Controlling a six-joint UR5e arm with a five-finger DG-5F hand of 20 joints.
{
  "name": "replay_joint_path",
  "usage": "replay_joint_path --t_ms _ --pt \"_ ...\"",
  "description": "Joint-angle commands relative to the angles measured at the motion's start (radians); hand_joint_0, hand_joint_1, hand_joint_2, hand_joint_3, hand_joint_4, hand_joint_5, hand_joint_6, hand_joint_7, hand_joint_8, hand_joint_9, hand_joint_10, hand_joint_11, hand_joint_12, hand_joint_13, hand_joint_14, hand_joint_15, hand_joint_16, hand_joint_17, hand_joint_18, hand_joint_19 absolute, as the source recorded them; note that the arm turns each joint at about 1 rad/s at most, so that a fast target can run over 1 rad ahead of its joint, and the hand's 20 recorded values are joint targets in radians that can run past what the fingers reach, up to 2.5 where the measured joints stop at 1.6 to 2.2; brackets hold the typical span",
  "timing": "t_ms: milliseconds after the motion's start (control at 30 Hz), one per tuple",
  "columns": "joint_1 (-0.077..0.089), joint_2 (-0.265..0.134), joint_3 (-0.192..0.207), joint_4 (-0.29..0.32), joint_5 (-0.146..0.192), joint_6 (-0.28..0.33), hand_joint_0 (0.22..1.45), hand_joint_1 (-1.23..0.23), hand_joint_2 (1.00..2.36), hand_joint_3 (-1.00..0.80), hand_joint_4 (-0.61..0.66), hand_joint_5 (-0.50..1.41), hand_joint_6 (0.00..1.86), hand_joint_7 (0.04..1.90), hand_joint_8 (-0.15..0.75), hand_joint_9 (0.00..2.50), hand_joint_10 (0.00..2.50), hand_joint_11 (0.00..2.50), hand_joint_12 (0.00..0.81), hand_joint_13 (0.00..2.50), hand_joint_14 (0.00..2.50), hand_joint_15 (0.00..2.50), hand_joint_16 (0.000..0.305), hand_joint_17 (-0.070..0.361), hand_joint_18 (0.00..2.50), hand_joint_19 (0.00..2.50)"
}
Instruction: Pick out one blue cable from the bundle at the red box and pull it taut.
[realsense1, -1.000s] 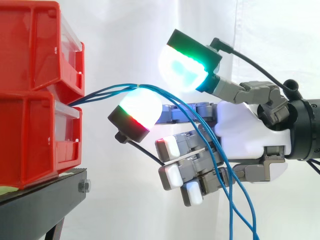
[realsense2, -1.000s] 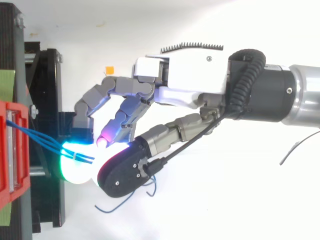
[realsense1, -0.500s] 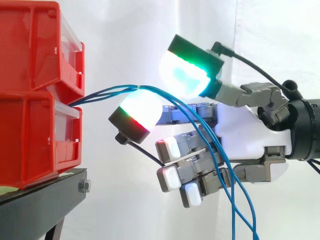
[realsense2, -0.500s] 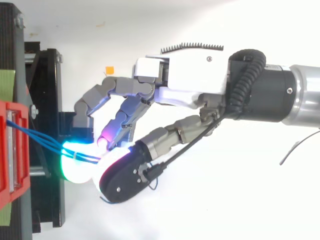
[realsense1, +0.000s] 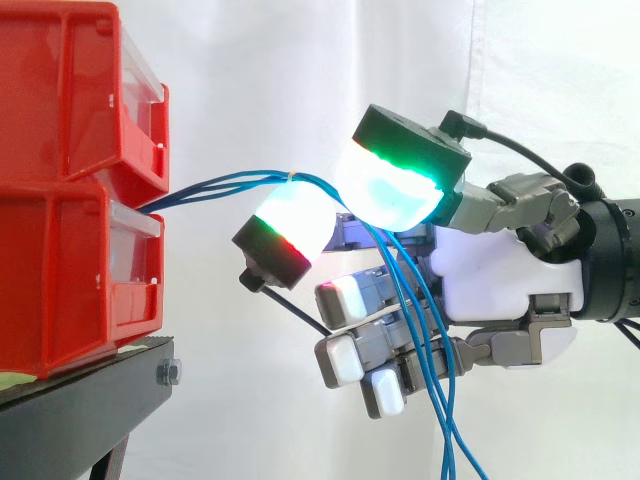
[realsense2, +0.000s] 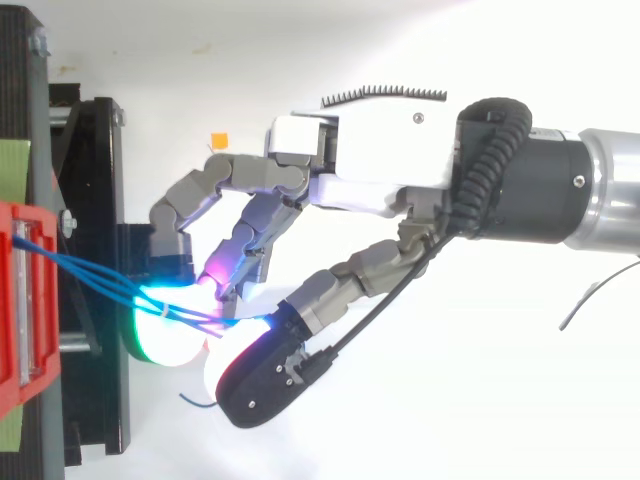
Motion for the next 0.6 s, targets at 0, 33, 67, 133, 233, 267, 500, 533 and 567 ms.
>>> replay_joint_path --t_ms 0,33,67,133,233,267,500,533,567 --pt "0.0 0.0 0.0 0.001 -0.001 -0.004 0.56 -0.83 1.0 -0.5 -0.02 -0.11 0.88 0.88 0.221 1.06 0.03 0.77 0.315 0.9 0.02 0.65 0.046 0.103 0.79 0.77" --pt "-0.001 0.0 -0.001 0.003 -0.001 -0.004 0.54 -0.82 1.0 -0.5 -0.02 -0.11 0.88 0.88 0.225 1.07 0.03 0.77 0.322 0.91 0.03 0.64 0.047 0.105 0.79 0.77" --pt "0.0 0.0 0.0 0.005 -0.001 -0.006 0.53 -0.81 1.0 -0.5 -0.01 -0.11 0.88 0.87 0.227 1.08 0.03 0.78 0.327 0.92 0.03 0.65 0.047 0.107 0.8 0.76" --pt "-0.001 0.0 0.0 0.005 -0.001 -0.007 0.51 -0.81 1.0 -0.5 -0.01 -0.11 0.88 0.85 0.236 1.09 0.03 0.76 0.329 0.92 0.02 0.64 0.049 0.11 0.82 0.76" --pt "-0.003 0.0 0.0 0.0 -0.002 -0.013 0.5 -0.8 1.0 -0.5 -0.01 -0.11 0.87 0.84 0.24 1.1 0.03 0.76 0.333 0.93 0.02 0.64 0.05 0.112 0.84 0.76" --pt "-0.003 0.0 -0.001 0.0 -0.002 -0.017 0.5 -0.8 1.0 -0.5 0.0 -0.1 0.87 0.84 0.238 1.11 0.03 0.76 0.334 0.94 0.02 0.64 0.05 0.112 0.84 0.77" --pt "-0.003 0.0 0.0 0.0 -0.002 -0.017 0.47 -0.72 1.0 -0.5 0.01 -0.1 0.86 0.84 0.253 1.13 0.03 0.76 0.355 0.96 0.02 0.63 0.053 0.12 0.87 0.77" --pt "-0.003 0.0 0.0 0.0 -0.004 -0.018 0.47 -0.72 1.0 -0.5 0.01 -0.1 0.86 0.84 0.253 1.13 0.03 0.76 0.356 0.96 0.02 0.64 0.053 0.12 0.87 0.77" --pt "-0.003 0.0 -0.001 0.0 -0.002 -0.021 0.46 -0.72 1.0 -0.5 0.01 -0.11 0.86 0.84 0.256 1.13 0.03 0.76 0.354 0.96 0.02 0.64 0.054 0.121 0.87 0.77"
